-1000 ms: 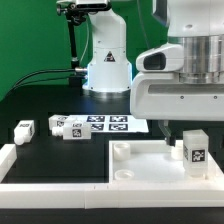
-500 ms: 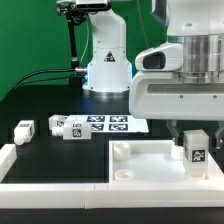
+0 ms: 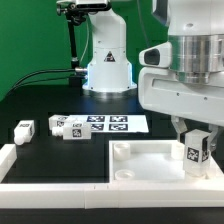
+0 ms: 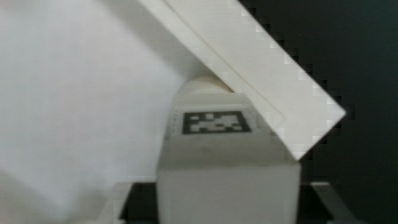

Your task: Assemble one leg

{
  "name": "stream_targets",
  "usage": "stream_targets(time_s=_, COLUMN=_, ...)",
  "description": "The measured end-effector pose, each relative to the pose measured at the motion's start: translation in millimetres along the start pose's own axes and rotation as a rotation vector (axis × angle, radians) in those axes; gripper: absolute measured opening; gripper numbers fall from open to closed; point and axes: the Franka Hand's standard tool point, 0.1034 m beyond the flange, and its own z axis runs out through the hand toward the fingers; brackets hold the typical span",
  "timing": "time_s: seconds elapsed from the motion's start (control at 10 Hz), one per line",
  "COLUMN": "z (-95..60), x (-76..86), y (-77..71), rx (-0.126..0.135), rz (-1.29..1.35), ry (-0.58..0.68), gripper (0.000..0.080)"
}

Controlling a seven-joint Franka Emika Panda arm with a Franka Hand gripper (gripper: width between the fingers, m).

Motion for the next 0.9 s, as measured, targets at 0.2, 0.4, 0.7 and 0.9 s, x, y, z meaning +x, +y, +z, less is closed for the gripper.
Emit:
stream_targets(time_s=0.2, z=0.6, x=-0.1, y=0.6, rx=0.028, rz=0.356, ry=-0.007, gripper=0.0285)
stream_targets(time_s=0.4, z=1.6, x=-0.3, y=3.0, rx=0.052, rz=0.478, ry=-0.023, gripper=0.0338)
stream_targets(time_s=0.7, z=-0.1, x=0.2, y=0.5, rx=0.055, rz=0.242, ry=-0.008, gripper=0.0589)
stream_targets(time_s=0.9, z=0.1, x=-7.7, y=-3.1, rx=0.048, rz=-0.208, ry=0.016, gripper=0.0646)
